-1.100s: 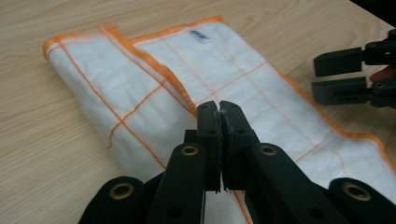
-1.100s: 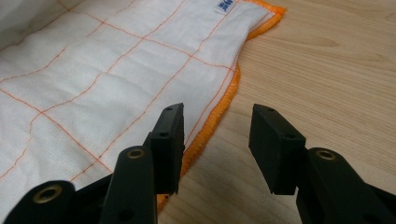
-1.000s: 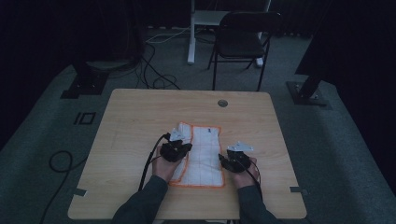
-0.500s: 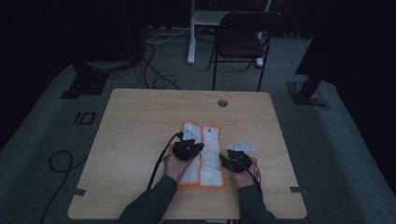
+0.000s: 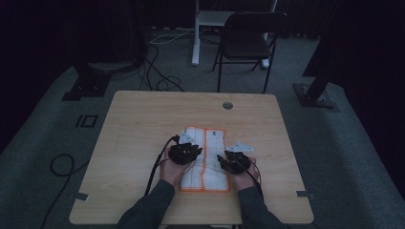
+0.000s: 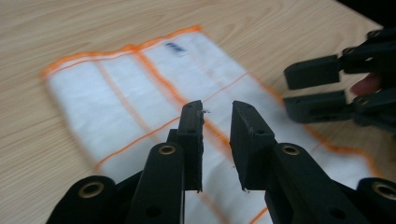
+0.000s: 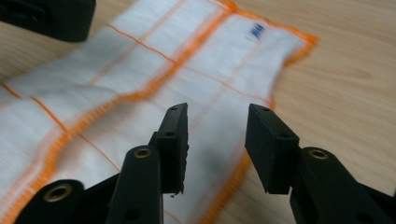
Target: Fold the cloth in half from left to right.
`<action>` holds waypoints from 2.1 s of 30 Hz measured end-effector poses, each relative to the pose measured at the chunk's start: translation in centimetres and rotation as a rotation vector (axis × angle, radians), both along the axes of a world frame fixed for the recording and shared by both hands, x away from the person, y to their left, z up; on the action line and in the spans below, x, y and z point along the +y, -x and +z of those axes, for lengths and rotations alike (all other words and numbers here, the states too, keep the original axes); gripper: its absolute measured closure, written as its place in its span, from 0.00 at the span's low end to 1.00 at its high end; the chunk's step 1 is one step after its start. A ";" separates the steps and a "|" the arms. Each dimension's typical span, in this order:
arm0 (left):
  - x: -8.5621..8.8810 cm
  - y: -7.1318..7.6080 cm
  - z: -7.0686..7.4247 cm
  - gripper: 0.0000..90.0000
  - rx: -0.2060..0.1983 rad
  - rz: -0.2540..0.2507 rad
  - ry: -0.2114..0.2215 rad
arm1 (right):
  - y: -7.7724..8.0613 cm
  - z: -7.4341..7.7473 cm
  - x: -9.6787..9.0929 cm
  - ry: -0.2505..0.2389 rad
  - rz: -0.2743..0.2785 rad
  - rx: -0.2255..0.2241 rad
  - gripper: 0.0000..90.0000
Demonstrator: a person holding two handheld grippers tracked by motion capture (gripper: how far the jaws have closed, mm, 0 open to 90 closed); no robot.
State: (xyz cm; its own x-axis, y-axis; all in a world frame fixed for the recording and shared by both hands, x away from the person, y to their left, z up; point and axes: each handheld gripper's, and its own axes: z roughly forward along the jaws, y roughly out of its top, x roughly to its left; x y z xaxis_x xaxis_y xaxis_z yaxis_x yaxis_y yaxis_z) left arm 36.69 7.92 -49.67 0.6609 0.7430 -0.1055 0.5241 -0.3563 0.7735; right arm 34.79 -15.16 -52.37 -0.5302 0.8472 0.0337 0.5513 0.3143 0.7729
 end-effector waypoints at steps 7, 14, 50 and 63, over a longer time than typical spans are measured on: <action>2.2 0.5 -0.5 0.82 -0.013 0.047 -0.027 | -1.0 0.2 2.5 0.006 0.027 0.003 0.80; 3.6 0.7 -0.7 0.82 -0.012 0.076 -0.016 | -2.1 -0.3 4.6 0.015 0.048 0.028 0.79; 3.3 0.9 -1.0 0.80 -0.013 0.072 -0.033 | -2.2 0.6 2.9 0.021 0.055 0.033 0.99; 2.8 0.9 -0.9 0.80 -0.013 0.061 -0.038 | -2.0 1.2 -1.0 0.010 -0.021 0.031 0.99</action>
